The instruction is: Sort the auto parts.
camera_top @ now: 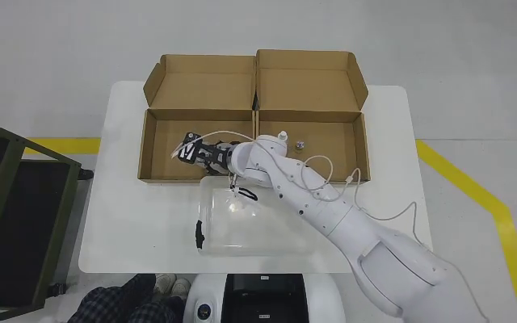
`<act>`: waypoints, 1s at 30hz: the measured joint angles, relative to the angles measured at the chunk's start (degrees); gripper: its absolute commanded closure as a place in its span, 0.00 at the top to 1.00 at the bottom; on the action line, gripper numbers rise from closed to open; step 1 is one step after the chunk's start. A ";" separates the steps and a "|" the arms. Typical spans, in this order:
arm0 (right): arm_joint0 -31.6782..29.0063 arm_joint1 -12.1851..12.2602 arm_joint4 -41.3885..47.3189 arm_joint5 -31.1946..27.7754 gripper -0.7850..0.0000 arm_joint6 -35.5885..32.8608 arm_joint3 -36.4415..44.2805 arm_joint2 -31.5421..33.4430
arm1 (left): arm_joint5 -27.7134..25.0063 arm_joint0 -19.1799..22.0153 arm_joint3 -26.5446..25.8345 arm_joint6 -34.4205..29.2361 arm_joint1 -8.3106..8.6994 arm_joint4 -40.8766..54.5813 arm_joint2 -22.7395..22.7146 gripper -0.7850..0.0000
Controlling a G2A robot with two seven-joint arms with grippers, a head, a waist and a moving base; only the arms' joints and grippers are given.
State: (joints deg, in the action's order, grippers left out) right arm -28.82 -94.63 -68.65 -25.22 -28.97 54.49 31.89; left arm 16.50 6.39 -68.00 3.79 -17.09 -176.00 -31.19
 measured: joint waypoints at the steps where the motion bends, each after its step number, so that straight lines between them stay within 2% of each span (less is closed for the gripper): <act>1: 0.02 -0.08 -0.05 -0.05 0.17 0.03 -0.19 0.04 | 0.00 0.00 0.00 0.00 0.00 0.00 0.00 1.00; 8: 0.05 -0.53 -0.83 -0.66 0.37 -0.03 -0.92 0.39 | 0.00 0.00 0.00 0.00 0.00 0.00 0.00 1.00; 20: -0.24 -0.43 -3.10 -1.15 0.43 0.09 2.18 2.30 | 0.00 0.00 0.00 0.00 0.00 0.00 0.00 1.00; 26: -2.56 0.94 -4.84 -1.69 0.44 -0.03 10.28 5.28 | 0.00 0.00 0.00 0.00 0.00 0.00 0.00 1.00; 30: -6.17 2.48 -6.40 -2.86 0.44 -0.40 17.71 8.12 | 0.00 0.00 0.00 0.00 0.00 0.00 0.00 1.00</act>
State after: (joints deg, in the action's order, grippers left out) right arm -34.98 -92.15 -75.05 -28.08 -29.37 72.20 40.01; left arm 16.50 6.39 -68.00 3.79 -17.09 -176.00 -31.19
